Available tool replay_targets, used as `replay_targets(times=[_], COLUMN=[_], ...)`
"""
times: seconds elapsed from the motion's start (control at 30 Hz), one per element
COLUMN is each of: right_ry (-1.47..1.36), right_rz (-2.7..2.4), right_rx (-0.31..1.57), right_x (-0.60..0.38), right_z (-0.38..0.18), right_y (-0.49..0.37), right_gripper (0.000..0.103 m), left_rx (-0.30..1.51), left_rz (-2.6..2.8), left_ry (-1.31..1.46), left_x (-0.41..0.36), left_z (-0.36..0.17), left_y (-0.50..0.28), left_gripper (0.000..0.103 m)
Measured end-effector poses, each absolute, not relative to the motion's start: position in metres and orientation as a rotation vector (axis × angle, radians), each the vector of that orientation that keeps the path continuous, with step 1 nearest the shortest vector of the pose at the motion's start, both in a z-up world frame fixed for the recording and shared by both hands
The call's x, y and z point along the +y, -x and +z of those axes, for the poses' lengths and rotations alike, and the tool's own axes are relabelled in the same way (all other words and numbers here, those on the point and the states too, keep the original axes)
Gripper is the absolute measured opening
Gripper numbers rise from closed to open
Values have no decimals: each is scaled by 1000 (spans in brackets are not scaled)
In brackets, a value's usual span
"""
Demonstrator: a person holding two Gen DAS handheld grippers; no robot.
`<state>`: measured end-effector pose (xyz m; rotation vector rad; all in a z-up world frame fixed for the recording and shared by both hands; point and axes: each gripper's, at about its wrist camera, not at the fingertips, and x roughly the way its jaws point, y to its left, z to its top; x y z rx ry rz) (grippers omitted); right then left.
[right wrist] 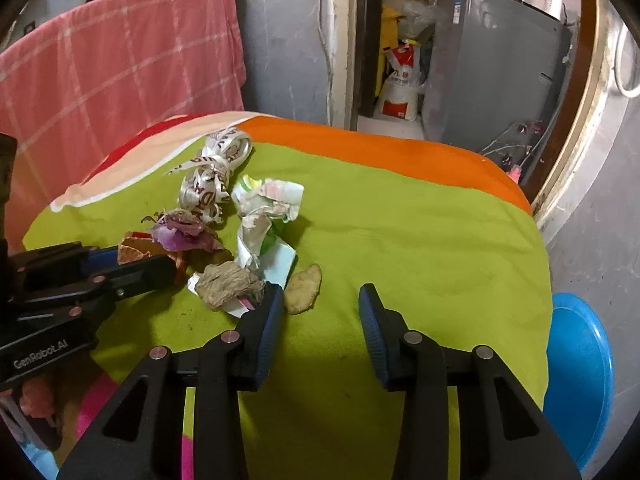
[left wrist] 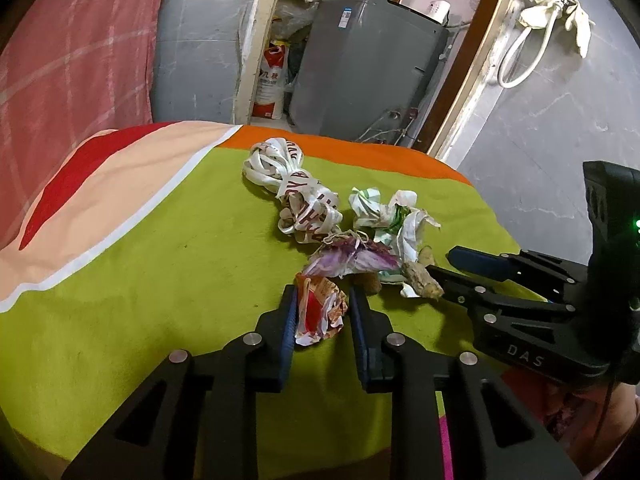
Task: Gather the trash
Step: 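Close the left gripper on the red wrapper while the right grasps the brown scrap, then carry both pieces over the blue bucket and open both grippers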
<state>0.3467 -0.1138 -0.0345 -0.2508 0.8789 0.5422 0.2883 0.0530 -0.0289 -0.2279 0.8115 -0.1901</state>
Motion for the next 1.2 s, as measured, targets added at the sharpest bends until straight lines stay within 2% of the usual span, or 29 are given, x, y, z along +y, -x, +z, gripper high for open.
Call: replay_targets(times=[0.2,0.3,0.33,0.43,0.63,0.83,1.2], right_ry=[243,243,246,241,206,169,91], right_rz=[560,575,577,579,584,571,466], right_rx=[925,931,927,921,884,770,466], right_x=[-111,-108,-108,-110,-121,-143,-202], right_z=[-38,-37,-36,-36,-33,-22,20], right_y=[-356,-357,-356,-354,-338,-299,-235], right_gripper=[36,27,20,16,14,14,14], left_rx=[814,817,818,824,840,827,631], left_rz=[-174,-168,-167,-162,-159,-182,-259], left_ry=[237,237,237,234,229,229,191], left_x=[50,51,51,51,50,42,-12], left_z=[-27,-27,-27,-25,-21,-16,16], left_y=[-284,-282,-281,-276,-261,-244,-226], left_gripper=[19,19,19,19,19,18,18])
